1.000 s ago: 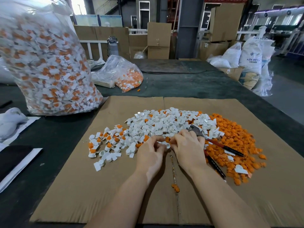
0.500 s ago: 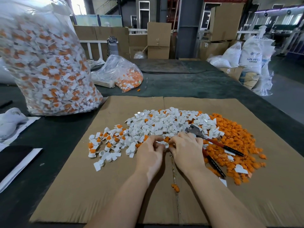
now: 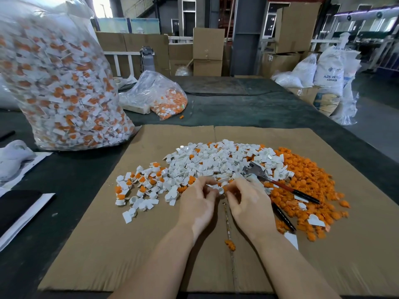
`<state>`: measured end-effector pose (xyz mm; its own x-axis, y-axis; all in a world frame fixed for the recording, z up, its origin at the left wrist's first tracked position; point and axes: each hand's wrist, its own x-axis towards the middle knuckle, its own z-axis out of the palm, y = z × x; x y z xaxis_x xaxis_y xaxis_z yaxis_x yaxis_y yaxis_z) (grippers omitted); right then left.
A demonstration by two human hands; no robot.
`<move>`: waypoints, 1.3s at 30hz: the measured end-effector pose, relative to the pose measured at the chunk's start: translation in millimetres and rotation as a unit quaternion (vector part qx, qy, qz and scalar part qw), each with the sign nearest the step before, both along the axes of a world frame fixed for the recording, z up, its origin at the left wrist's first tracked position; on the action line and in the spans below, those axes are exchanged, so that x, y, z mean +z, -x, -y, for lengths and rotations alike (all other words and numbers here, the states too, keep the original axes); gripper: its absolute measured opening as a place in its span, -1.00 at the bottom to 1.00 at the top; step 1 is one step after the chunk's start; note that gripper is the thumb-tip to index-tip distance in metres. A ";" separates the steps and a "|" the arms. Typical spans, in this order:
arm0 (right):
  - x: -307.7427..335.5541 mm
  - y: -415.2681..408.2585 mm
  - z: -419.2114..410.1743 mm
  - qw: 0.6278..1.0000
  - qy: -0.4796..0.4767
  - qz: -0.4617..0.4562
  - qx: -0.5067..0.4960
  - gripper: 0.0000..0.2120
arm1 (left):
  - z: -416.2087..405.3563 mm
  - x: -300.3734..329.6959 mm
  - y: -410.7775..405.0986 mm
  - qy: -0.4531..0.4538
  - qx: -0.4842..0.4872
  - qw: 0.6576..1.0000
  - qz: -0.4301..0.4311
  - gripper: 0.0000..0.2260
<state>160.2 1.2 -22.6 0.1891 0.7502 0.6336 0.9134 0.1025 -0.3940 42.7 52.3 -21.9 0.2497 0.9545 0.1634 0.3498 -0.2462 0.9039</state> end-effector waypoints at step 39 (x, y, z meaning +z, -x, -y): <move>-2.4 3.1 2.4 1.000 0.007 -0.009 -0.008 -0.75 | 2.9 1.7 1.6 0.054 -0.041 0.995 0.066 -0.88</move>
<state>157.1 -1.2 -25.0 0.2125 0.7551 0.6202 0.9080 0.0820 -0.4109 41.0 49.5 -20.2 0.3107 0.9455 0.0969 0.2081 -0.1671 0.9637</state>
